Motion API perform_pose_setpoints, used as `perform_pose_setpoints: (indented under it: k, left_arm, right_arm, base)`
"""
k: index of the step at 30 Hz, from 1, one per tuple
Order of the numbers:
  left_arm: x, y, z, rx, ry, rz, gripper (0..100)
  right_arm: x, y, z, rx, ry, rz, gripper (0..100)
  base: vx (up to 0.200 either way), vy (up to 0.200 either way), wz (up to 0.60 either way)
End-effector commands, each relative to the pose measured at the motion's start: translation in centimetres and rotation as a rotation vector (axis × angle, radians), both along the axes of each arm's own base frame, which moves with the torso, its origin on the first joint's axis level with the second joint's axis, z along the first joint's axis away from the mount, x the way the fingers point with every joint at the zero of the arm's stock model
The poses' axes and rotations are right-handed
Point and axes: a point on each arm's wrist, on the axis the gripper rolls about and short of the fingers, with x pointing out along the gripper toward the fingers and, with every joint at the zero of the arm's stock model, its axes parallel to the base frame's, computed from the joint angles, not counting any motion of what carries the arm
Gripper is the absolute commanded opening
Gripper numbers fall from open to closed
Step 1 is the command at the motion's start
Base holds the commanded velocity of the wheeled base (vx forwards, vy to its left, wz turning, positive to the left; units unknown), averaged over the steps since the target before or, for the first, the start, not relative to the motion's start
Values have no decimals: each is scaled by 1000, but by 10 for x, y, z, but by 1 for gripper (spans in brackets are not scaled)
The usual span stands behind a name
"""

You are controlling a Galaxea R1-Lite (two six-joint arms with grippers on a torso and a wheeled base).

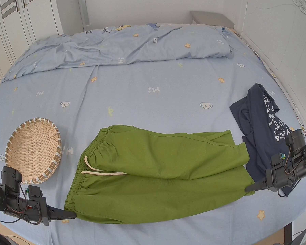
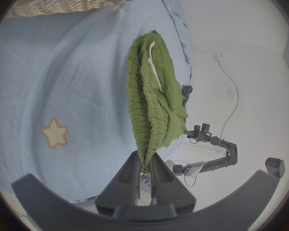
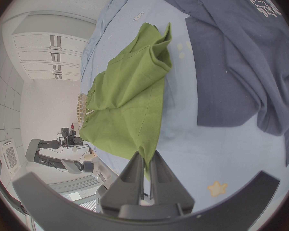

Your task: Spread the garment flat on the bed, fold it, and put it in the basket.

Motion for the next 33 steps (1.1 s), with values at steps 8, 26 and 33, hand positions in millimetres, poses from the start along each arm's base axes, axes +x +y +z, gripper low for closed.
perform_pose_setpoints:
  k: [8,26,33]
  left_arm:
    - [-26,-1,-5,163,13,-109,0]
    - [-43,-5,-13,180,96,-122,100]
    - [-41,-4,-12,181,88,-121,100]
  right_arm:
    - [-48,0,-24,-7,124,17,0]
    - [-69,1,-43,-7,157,28,0]
    - [-68,1,-43,-3,157,25,100]
  base:
    - [0,0,0]
    - [0,0,0]
    - [0,0,0]
